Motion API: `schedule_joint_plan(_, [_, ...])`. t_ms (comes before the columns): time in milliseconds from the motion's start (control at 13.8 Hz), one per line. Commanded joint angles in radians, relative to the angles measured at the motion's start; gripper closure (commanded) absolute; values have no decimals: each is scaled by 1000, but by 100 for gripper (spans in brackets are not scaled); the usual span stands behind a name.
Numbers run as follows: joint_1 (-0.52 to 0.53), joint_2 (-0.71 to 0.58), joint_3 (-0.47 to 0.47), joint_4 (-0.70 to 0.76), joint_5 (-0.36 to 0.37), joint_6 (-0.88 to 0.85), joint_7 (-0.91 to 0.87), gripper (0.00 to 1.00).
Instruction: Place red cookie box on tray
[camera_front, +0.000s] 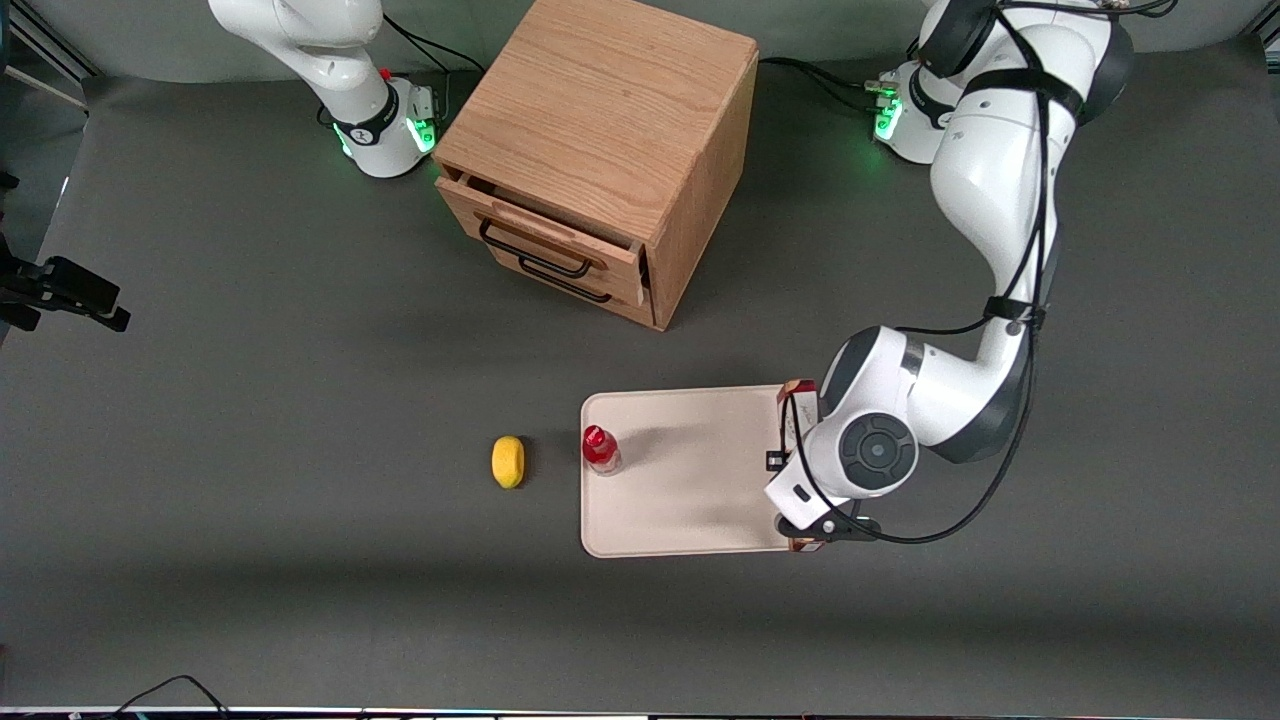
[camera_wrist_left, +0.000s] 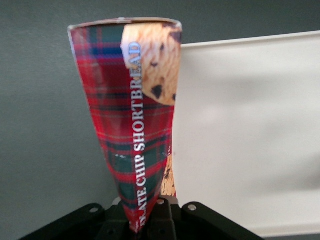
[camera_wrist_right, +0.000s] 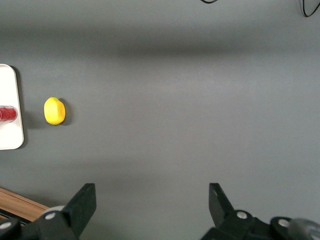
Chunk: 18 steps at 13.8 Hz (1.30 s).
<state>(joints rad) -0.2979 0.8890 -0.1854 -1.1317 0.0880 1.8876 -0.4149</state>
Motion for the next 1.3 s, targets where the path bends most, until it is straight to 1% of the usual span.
schedule_joint_plan(0, [-12,-16,17,-49,16,28,-32,100])
schedule_joint_plan(506, [-10,-15,17,-123,13,116,-88,100])
schedule_joint_plan(578, [-10,-15,17,-125,13,116,-88,63])
schedule_joint_plan(651, [-6,-16,17,-126,15,122,-87,1])
schedule_joint_plan(795, [11,-56,17,-158,7,151,-78,0])
schedule_joint_plan(940, [38,-141,9,-225,-4,200,-74,0])
schedule_joint_plan(1084, [81,-267,7,-301,-77,193,-70,0])
schedule_joint_plan(1157, [121,-345,7,-340,-120,176,-64,0])
schedule_joint_plan(1229, [153,-417,7,-374,-145,127,-64,0])
